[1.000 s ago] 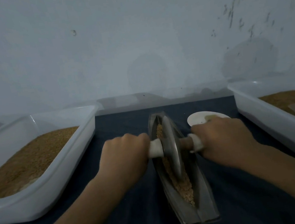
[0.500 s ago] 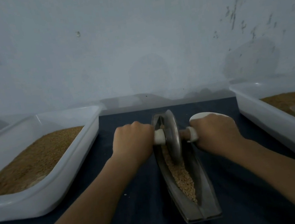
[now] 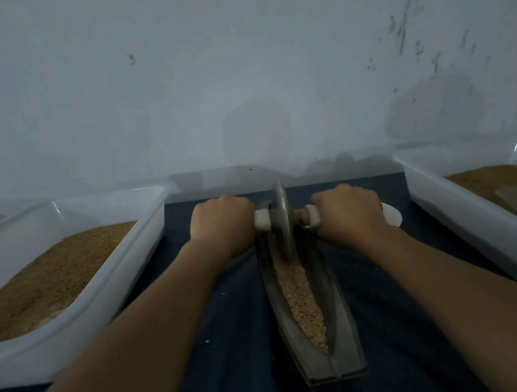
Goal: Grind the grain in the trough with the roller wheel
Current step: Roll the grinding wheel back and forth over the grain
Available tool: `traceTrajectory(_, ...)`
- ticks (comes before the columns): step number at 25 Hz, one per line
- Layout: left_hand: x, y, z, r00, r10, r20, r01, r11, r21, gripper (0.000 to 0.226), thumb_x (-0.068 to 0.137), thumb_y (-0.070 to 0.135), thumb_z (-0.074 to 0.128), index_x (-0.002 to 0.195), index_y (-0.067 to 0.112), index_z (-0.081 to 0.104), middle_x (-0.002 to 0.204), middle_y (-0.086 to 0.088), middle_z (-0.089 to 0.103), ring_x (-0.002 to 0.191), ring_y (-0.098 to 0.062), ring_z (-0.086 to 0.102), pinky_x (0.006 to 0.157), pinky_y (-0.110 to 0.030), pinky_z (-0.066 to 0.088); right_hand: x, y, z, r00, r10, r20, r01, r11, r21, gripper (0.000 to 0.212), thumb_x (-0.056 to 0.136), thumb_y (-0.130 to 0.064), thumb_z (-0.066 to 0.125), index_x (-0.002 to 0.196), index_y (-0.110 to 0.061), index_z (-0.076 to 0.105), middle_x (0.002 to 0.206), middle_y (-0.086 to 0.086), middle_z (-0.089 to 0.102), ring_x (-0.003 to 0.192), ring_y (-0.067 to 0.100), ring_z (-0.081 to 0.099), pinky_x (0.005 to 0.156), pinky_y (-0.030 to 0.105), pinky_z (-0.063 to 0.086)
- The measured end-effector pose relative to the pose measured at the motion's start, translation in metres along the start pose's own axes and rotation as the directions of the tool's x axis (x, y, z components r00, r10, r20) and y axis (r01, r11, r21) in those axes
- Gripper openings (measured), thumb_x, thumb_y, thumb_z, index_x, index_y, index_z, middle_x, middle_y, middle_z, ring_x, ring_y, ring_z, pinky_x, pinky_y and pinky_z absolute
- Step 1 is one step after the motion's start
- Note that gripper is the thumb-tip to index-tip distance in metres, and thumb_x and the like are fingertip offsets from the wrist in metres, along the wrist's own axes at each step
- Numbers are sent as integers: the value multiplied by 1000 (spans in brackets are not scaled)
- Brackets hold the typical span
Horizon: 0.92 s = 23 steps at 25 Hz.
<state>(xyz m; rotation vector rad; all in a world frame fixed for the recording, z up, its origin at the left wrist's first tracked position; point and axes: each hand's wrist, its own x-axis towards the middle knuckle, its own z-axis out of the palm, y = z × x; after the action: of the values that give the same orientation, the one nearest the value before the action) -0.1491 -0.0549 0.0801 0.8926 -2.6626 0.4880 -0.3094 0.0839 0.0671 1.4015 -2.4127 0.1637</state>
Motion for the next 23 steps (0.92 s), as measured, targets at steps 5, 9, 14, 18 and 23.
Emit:
traceTrajectory(5, -64, 0, 8, 962, 137, -237, -124, 990, 66, 39, 68, 31, 75, 71, 27, 37, 57, 9, 26, 45, -16, 26, 45, -26, 16, -61, 13, 14, 952, -172, -253, 146, 982, -118, 42, 73, -39, 68, 68, -33, 27, 62, -10, 44, 52, 14, 41, 44, 22, 24)
traceTrajectory(9, -83, -5, 15, 959, 121, -258, -117, 993, 29, 59, 53, 34, 83, 69, 30, 27, 55, 12, 14, 43, -7, 7, 46, -19, 5, -70, 18, 6, 918, -266, -294, 217, 958, -187, 49, 65, -40, 69, 65, -34, 21, 56, -11, 39, 45, 13, 36, 46, 18, 14)
traceTrajectory(14, -10, 1, 9, 997, -29, -75, 29, 1000, -8, 12, 89, 31, 61, 98, 22, 61, 77, 1, 51, 70, -23, 56, 60, -35, 38, 3, -4, -7, 999, -26, -36, 24, 997, -70, 19, 89, -45, 65, 87, -29, 54, 95, 1, 66, 87, 26, 65, 69, 36, 50)
traceTrajectory(18, -49, 0, 6, 987, 30, -160, -25, 999, 31, 18, 82, 32, 68, 83, 25, 51, 64, 7, 33, 53, -15, 37, 50, -31, 28, -37, 7, -1, 991, -102, -89, 96, 993, -64, 31, 85, -40, 67, 75, -33, 38, 82, -4, 60, 73, 22, 59, 57, 33, 47)
traceTrajectory(23, -105, 0, -12, 942, 162, -295, -160, 987, 32, 65, 45, 31, 86, 69, 29, 25, 53, 11, 16, 45, -7, 3, 48, -17, 6, -100, 20, -9, 880, -282, -382, 249, 959, -133, 48, 62, -38, 66, 75, -39, 20, 57, -12, 33, 51, 17, 27, 51, 17, 10)
